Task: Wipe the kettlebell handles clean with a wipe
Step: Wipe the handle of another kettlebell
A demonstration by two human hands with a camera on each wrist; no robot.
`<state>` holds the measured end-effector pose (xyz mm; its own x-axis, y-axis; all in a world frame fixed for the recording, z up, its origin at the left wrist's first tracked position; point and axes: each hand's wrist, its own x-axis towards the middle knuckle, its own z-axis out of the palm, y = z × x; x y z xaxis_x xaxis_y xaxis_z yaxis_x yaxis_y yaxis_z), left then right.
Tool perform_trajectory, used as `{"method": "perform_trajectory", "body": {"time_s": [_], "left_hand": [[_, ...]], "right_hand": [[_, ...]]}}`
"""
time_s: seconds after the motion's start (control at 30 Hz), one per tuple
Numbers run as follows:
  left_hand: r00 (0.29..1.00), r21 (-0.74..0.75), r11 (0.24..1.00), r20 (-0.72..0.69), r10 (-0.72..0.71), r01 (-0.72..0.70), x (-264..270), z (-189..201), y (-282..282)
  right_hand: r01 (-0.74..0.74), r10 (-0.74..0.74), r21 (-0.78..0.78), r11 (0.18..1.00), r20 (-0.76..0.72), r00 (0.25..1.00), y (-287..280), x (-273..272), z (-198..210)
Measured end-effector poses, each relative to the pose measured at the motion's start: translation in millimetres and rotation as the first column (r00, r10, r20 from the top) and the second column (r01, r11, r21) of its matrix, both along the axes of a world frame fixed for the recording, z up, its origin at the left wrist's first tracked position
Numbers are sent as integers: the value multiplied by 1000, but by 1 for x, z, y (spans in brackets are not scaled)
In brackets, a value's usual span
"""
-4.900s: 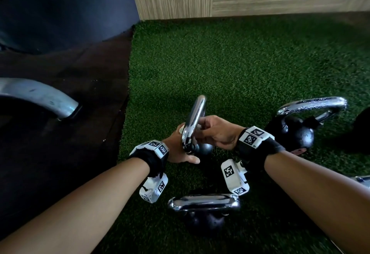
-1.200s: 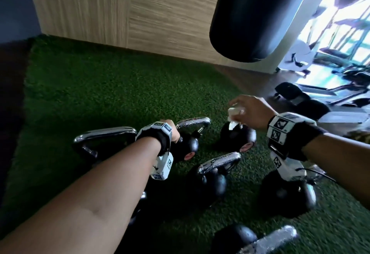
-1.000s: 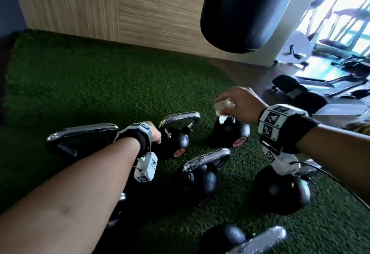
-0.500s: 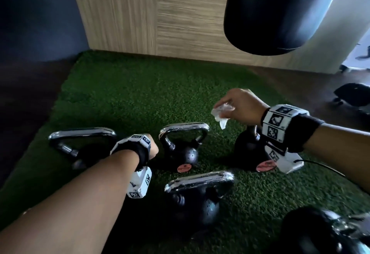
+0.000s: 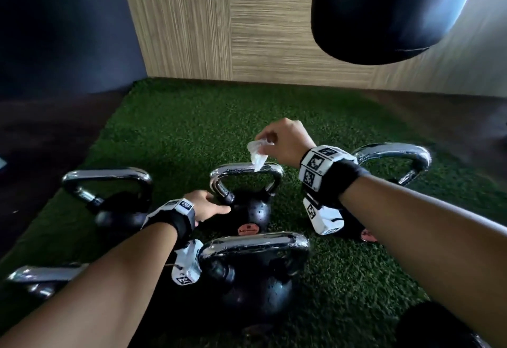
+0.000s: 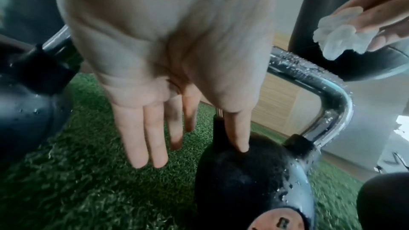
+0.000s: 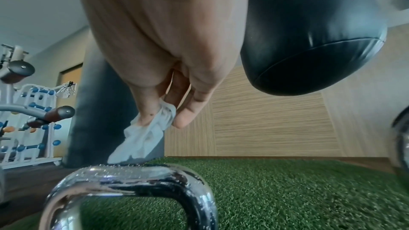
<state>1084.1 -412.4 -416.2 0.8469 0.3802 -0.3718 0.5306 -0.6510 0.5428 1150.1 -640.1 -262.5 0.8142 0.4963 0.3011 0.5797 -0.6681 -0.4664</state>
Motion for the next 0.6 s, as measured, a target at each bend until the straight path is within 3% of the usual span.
{"method": "perform_trajectory", "body": {"time_s": [0.23,0.43,0.6], "left_hand": [[990,-158,987,142,-10,33,-4,-15,-9],[973,-71,997,232,-18,36,-7,-23,-24],[964,-102,992,262,-43,72,-6,-24,-27]], "right_hand": [[-51,48,-75,996,-48,998,21,2,-15],[-158,156,-163,974,-27,987,28,1,-19],[-132,135,-286,949,-11,991,19,-1,-22]]}}
